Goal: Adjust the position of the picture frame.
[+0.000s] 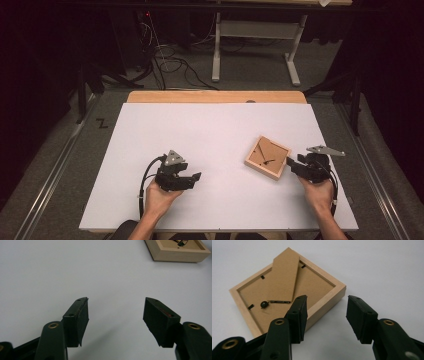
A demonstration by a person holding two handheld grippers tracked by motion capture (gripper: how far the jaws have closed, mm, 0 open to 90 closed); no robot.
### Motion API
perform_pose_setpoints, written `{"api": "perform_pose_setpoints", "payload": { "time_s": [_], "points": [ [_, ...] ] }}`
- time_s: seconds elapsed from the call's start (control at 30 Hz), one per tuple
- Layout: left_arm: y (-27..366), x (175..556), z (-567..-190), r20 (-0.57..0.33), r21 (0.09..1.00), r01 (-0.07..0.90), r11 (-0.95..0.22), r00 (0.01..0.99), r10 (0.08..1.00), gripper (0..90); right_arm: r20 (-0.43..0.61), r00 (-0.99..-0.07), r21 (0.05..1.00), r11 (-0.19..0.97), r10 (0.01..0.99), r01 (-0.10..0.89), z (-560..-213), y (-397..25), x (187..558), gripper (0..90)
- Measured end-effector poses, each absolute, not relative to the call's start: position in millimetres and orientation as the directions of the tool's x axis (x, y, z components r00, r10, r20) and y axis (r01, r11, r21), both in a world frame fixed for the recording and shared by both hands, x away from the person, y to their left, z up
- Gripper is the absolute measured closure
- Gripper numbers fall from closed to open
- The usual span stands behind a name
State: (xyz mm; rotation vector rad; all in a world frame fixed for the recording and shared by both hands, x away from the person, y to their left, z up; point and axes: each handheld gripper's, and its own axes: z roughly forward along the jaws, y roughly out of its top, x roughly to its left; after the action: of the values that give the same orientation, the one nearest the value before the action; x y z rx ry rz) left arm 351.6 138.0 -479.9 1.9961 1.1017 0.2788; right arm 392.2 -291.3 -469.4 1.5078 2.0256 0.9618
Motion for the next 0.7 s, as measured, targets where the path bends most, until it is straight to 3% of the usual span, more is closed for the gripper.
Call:
{"api": "perform_pose_setpoints", "payload": {
  "time_s": [0.7],
  "points": [
    [119,362,-470,-0.157,0.765,0.577,-0.285,0.597,0.787,44.6,0.125,-0.282,0.713,0.111,0.951,0.692,-478,-291,411,51.7]
  ]
}}
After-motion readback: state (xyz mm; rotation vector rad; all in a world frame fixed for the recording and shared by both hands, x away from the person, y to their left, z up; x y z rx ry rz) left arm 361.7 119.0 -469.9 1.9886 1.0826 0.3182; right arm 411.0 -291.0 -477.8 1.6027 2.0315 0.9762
